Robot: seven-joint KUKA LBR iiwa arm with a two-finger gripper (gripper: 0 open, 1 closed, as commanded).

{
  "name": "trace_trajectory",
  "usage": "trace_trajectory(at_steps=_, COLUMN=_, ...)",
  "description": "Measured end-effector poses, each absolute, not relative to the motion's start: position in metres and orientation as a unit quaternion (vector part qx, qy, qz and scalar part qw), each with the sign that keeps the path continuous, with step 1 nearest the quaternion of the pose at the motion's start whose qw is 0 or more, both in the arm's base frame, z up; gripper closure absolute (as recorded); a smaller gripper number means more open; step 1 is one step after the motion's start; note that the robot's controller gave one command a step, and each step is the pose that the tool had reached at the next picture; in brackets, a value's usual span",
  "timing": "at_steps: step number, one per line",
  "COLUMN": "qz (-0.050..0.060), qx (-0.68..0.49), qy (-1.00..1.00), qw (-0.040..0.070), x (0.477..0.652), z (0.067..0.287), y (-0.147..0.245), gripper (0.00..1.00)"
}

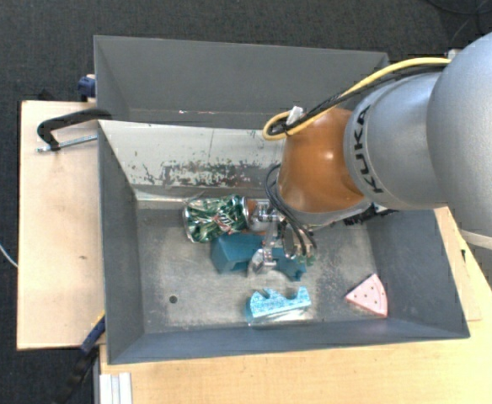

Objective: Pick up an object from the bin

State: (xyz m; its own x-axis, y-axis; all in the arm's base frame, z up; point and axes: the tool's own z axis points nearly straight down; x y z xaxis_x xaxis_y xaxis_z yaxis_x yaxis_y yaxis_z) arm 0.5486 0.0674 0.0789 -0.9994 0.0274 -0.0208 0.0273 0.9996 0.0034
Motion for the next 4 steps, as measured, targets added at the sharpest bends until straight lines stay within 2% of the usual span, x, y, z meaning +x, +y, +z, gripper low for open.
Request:
trace_trajectory(at_steps=1, qz=0.001, qx=0.014, qy=1.000, qw=0.009, x=0.548, z=0.084, y=0.067, gripper=1.00)
trace_trajectory(at_steps=2, qz=0.000, qx=0.014, qy=1.000, qw=0.003, x=0.545, z=0.102, y=0.067, gripper=1.00)
trace_trajectory(at_steps=4, qz=0.001, qx=0.013, qy=1.000, qw=0.001, x=0.545, z=0.126, y=0.067, gripper=1.00)
